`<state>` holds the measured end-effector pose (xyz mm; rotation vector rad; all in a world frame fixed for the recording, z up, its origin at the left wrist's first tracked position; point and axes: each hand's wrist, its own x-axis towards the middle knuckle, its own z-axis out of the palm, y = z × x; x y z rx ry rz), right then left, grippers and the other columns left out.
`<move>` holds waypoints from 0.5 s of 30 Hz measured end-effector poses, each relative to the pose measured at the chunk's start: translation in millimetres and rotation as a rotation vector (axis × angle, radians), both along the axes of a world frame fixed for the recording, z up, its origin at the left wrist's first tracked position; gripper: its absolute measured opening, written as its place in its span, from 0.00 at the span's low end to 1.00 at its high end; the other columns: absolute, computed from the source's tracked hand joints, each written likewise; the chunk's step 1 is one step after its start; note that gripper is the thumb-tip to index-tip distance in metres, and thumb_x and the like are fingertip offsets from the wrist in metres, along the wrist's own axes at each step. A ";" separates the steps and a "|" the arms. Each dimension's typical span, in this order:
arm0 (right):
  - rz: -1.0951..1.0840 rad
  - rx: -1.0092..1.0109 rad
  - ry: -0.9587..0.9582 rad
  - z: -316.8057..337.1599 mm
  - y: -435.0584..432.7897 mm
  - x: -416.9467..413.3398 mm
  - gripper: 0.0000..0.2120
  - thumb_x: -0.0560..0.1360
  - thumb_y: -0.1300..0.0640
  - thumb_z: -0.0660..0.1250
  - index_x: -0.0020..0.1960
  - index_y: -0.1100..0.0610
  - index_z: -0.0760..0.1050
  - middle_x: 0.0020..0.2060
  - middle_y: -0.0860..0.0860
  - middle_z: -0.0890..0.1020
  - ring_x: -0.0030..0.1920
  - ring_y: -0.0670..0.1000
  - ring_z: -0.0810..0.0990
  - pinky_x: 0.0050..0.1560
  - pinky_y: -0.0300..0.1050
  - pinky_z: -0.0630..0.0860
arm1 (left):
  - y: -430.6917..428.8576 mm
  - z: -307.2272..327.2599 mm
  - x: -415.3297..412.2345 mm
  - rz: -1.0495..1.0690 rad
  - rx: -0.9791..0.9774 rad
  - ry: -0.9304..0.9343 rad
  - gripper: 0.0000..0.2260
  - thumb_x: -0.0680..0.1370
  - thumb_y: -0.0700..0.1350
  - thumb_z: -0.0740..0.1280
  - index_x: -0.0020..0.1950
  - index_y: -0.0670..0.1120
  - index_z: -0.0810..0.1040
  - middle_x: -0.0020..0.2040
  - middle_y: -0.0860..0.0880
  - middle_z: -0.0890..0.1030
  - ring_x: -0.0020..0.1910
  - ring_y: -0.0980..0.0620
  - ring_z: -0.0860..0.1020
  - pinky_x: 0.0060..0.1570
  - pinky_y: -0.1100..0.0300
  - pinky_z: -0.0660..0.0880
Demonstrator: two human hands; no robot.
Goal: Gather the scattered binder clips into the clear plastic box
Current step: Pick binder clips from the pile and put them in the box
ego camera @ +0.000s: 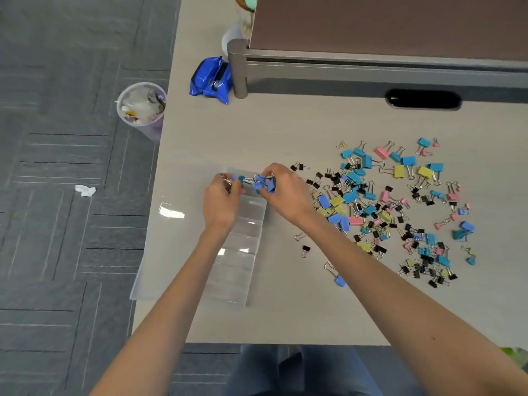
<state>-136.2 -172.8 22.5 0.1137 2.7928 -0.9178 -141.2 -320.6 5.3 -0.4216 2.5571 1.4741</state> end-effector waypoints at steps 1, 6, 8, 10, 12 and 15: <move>0.026 0.006 -0.005 -1.1 -1.5 -1.4 0.13 0.74 0.53 0.68 0.57 0.55 0.74 0.53 0.50 0.79 0.46 0.54 0.79 0.41 0.48 0.75 | -2.1 0.9 0.2 -0.020 -0.039 0.002 0.11 0.79 0.45 0.61 0.57 0.41 0.76 0.37 0.53 0.83 0.34 0.47 0.76 0.40 0.54 0.76; 0.111 0.041 0.014 -1.4 -12.2 -8.2 0.12 0.73 0.56 0.69 0.56 0.55 0.72 0.54 0.51 0.77 0.45 0.55 0.79 0.37 0.45 0.69 | -17.0 11.2 0.4 -0.032 -0.062 0.039 0.10 0.79 0.47 0.63 0.48 0.41 0.77 0.34 0.53 0.81 0.30 0.53 0.77 0.33 0.58 0.76; 0.158 0.075 0.017 1.2 -18.8 -12.5 0.14 0.72 0.56 0.69 0.56 0.56 0.71 0.54 0.52 0.76 0.45 0.56 0.78 0.37 0.45 0.69 | -21.2 16.2 -1.3 -0.021 -0.039 0.040 0.13 0.80 0.48 0.63 0.45 0.39 0.75 0.34 0.48 0.81 0.24 0.58 0.76 0.27 0.65 0.72; 0.206 0.131 0.004 3.2 -23.4 -15.9 0.15 0.72 0.56 0.69 0.57 0.58 0.71 0.53 0.54 0.75 0.48 0.57 0.78 0.39 0.46 0.70 | -25.1 19.4 -3.4 -0.013 -0.038 0.015 0.15 0.80 0.50 0.63 0.45 0.38 0.72 0.34 0.45 0.81 0.21 0.59 0.74 0.25 0.65 0.69; 0.214 0.150 -0.017 2.9 -24.6 -17.5 0.16 0.72 0.57 0.69 0.58 0.59 0.71 0.54 0.55 0.75 0.50 0.57 0.77 0.41 0.47 0.71 | -28.8 19.2 -4.7 -0.027 -0.063 -0.021 0.17 0.80 0.53 0.62 0.43 0.38 0.71 0.31 0.45 0.82 0.20 0.54 0.72 0.27 0.59 0.70; 0.192 0.078 -0.033 -1.3 -23.6 -16.1 0.18 0.71 0.60 0.71 0.59 0.60 0.71 0.55 0.55 0.74 0.54 0.56 0.75 0.44 0.48 0.72 | -33.6 14.6 -7.3 -0.068 -0.109 -0.078 0.20 0.78 0.55 0.65 0.39 0.39 0.72 0.28 0.45 0.80 0.23 0.51 0.73 0.32 0.55 0.73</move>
